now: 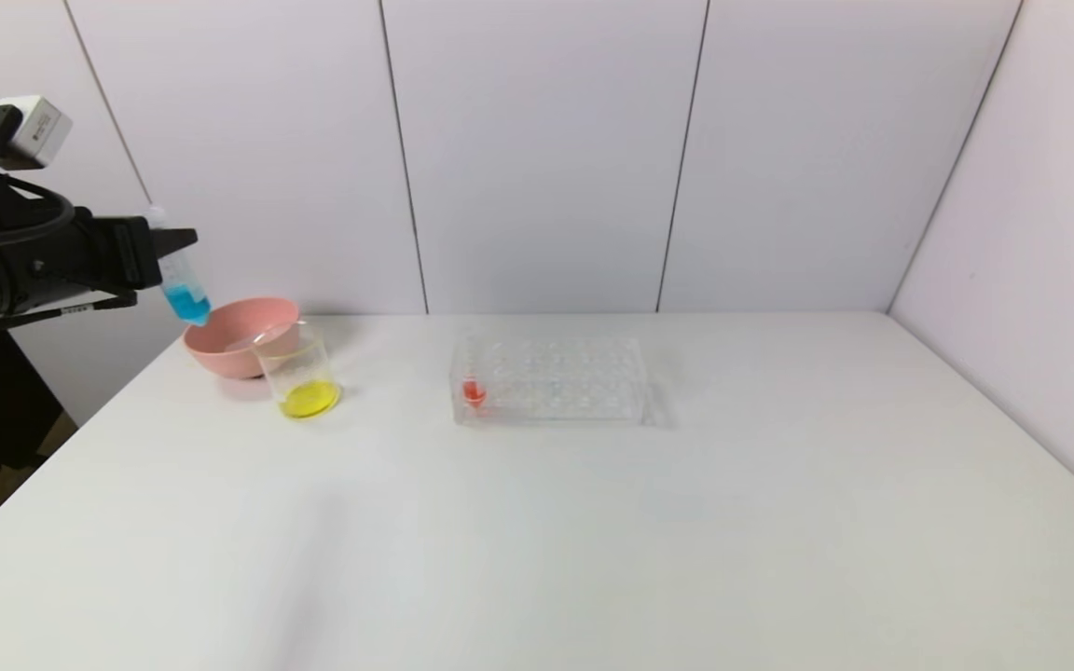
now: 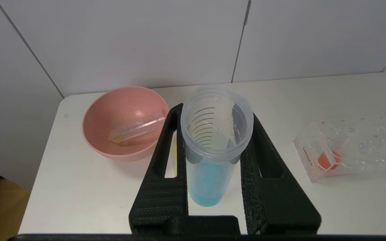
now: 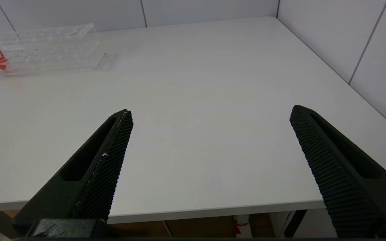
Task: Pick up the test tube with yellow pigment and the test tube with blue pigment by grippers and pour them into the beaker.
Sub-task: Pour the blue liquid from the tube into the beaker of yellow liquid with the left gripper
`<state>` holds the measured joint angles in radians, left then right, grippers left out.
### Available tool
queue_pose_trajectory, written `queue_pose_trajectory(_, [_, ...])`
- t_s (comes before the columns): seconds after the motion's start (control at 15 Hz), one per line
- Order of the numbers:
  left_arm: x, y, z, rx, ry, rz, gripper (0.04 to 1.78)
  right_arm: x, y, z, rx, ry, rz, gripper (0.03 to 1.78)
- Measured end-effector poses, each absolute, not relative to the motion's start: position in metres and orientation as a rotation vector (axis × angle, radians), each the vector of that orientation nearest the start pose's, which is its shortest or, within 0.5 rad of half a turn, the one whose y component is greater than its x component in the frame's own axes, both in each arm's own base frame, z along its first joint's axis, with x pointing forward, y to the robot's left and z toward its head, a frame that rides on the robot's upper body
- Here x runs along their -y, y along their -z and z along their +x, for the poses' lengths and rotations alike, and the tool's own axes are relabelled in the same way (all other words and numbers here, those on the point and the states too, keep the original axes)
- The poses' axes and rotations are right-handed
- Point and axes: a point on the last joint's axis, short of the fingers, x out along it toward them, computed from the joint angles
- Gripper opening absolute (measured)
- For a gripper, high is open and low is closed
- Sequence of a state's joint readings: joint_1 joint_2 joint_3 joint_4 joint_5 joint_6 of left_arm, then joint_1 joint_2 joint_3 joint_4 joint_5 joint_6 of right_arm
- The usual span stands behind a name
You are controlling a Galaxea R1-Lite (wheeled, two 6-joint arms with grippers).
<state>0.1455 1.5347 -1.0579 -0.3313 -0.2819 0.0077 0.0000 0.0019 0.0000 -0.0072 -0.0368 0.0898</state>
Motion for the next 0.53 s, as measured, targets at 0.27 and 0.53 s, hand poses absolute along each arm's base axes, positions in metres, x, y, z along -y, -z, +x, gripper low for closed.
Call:
queue_pose_trajectory(0.27, [-0.050,-0.274,0.302,-0.142,0.188,0.101,0.46,0.001,-0.076,-0.023,0.007,0.037,0.090,1.71])
queue_pose_trajectory(0.53, [-0.065,-0.281,0.333,-0.214,0.276,0.316,0.46,0.001,-0.076,-0.023,0.007,0.036,0.090,1.71])
